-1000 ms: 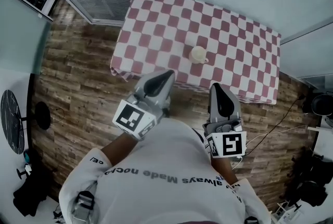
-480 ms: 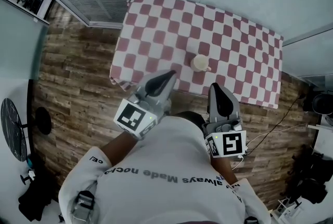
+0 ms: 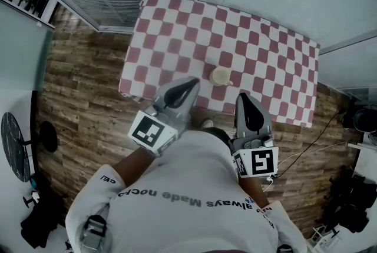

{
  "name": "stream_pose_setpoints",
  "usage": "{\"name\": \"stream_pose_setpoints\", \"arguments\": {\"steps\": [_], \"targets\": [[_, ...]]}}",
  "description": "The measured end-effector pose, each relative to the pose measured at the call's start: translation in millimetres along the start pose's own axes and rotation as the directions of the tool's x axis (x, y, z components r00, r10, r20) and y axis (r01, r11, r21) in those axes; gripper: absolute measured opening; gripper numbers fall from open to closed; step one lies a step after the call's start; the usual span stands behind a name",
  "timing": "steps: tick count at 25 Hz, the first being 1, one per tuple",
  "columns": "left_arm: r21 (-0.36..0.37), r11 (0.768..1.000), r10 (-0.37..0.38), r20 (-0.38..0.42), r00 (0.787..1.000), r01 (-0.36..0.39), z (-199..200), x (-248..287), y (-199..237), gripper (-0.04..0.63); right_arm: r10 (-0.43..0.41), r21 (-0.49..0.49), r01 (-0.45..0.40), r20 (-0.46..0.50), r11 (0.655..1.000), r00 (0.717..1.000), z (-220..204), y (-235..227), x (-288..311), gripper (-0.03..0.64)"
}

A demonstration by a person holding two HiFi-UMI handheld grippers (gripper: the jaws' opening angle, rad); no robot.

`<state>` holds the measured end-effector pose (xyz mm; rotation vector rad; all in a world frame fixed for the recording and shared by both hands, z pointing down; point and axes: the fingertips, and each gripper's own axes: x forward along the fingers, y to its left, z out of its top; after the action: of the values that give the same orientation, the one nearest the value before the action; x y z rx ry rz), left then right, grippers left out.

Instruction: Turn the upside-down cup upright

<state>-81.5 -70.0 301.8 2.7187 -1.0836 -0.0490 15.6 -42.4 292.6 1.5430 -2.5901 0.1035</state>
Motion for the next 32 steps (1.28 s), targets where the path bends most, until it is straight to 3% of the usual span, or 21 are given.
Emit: {"name": "stream_pose_setpoints", "arguments": {"steps": [10,16,23,32], "targets": [[-0.005,1.000,0.012,0.018,1.000,-0.012,4,50,-26,0.005,0.027,-0.023,-0.027,-0.015,0.999,1.000,3,-57,-11,0.002],[0.013,1.000,0.026,0.003,1.000,-0.026,-4,58,-27,0.023,0.049,-0.040,-0.050,-0.021,0.998,0.999,-4,-67,-13,0.002],[-0.007,0.999,0.052,-0.038,0.998,-0.052,-27,54,-15,0.023,0.103,-0.038,-0.109,-0.120,0.993,0.987,-42,-66,-5,0.006],[-0.013,0.999,0.028,-0.139,0.990,-0.030,-79,58,-1,0.038,0.172,-0.087,-0.198,-0.238,0.976,0.956,-86,-52,14,0.051]]}}
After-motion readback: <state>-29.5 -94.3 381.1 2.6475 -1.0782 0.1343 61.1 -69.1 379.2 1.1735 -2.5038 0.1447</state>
